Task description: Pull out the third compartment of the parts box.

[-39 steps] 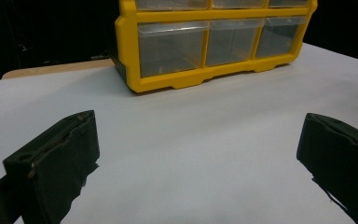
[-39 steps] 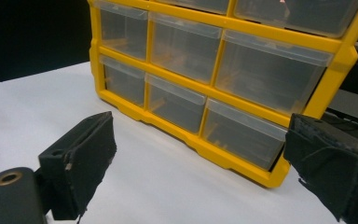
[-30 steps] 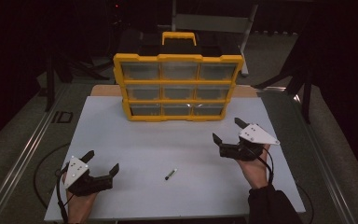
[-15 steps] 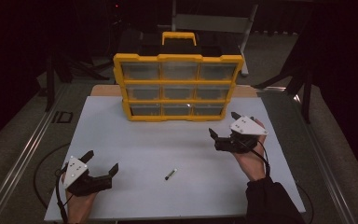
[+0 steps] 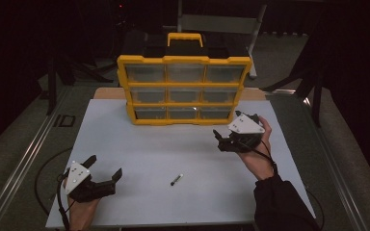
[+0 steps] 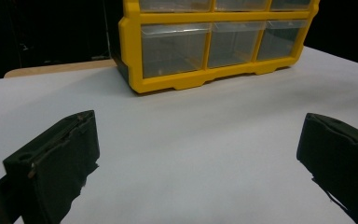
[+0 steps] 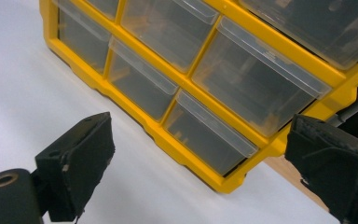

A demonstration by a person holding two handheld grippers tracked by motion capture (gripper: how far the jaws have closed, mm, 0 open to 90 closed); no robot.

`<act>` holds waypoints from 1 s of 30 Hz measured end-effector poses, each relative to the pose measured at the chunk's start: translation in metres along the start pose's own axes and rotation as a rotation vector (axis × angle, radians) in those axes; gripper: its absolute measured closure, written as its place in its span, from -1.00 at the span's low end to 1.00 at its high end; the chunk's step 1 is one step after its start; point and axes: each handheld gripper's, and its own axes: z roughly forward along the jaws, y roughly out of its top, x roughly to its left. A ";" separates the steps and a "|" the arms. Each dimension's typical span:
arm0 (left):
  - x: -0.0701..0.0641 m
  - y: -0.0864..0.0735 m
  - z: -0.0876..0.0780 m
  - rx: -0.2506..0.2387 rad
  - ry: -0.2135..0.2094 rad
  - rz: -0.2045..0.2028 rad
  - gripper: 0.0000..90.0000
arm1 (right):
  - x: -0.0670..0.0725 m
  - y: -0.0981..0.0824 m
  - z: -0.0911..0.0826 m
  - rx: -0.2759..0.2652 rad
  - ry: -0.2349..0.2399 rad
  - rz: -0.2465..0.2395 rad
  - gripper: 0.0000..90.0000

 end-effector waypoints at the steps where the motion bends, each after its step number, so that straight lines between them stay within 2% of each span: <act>1: 0.000 0.000 0.000 0.000 0.000 0.000 -1.00 | 0.000 0.001 0.001 0.006 -0.008 -0.014 -0.83; 13: 0.000 0.000 0.000 0.002 0.000 0.000 -1.00 | 0.004 0.012 0.006 0.037 -0.080 -0.163 -0.83; 19: 0.000 0.000 0.000 0.001 -0.001 -0.002 -1.00 | 0.009 0.014 0.012 0.057 -0.112 -0.273 -0.83; 30: 0.001 0.000 0.000 0.003 -0.003 -0.002 -1.00 | 0.011 0.017 0.020 0.073 -0.150 -0.365 -0.83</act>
